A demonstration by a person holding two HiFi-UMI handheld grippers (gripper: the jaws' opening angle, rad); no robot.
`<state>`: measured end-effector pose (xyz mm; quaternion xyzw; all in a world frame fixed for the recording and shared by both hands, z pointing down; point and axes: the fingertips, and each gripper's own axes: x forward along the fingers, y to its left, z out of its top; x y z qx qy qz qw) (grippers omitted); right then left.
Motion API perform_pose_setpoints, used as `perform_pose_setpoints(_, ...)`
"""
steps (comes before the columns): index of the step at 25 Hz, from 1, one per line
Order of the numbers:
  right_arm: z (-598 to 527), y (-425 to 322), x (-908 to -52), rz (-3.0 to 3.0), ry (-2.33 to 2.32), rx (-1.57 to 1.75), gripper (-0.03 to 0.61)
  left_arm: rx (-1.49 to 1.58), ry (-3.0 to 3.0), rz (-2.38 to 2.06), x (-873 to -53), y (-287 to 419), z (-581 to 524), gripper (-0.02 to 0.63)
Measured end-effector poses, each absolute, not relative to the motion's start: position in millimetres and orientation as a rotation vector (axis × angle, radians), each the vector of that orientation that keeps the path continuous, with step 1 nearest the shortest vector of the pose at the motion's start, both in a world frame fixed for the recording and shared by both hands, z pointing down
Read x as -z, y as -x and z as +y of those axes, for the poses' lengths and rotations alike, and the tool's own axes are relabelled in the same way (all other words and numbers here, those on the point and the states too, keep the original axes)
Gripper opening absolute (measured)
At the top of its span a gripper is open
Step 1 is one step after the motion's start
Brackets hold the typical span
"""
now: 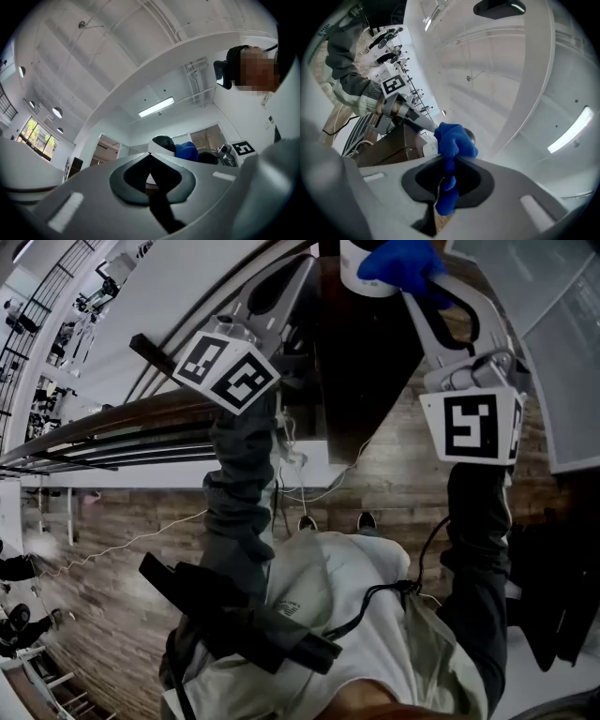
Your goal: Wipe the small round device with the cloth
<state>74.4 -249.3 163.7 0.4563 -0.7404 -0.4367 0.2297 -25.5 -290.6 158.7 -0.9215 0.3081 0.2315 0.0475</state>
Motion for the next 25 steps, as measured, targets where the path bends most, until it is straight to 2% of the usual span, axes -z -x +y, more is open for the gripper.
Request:
perform_pose_setpoints(4,-248,-78,-170,-2.078,-1.294,1.18,0.054,-0.682,2.817,0.921,-161,19,-288,-0.003)
perform_pose_setpoints(8,-269,-94,-133,-2.071,-1.43,1.151,0.054,-0.668,2.818,0.895,-159,15,-282,-0.003)
perform_pose_setpoints(13,-276,-74,-96,-1.944,-1.358,1.318,0.052,-0.662,2.824,0.895,-162,14,-277,-0.003)
perform_pose_setpoints(23,-229,-40,-187,-1.8,-1.048,1.347,0.052,-0.664,2.832,0.893,-169,15,-270,-0.003)
perform_pose_setpoints(25,-228,-37,-183,-1.789,-1.054,1.384,0.054,-0.666,2.833,0.891,-170,15,-267,-0.003)
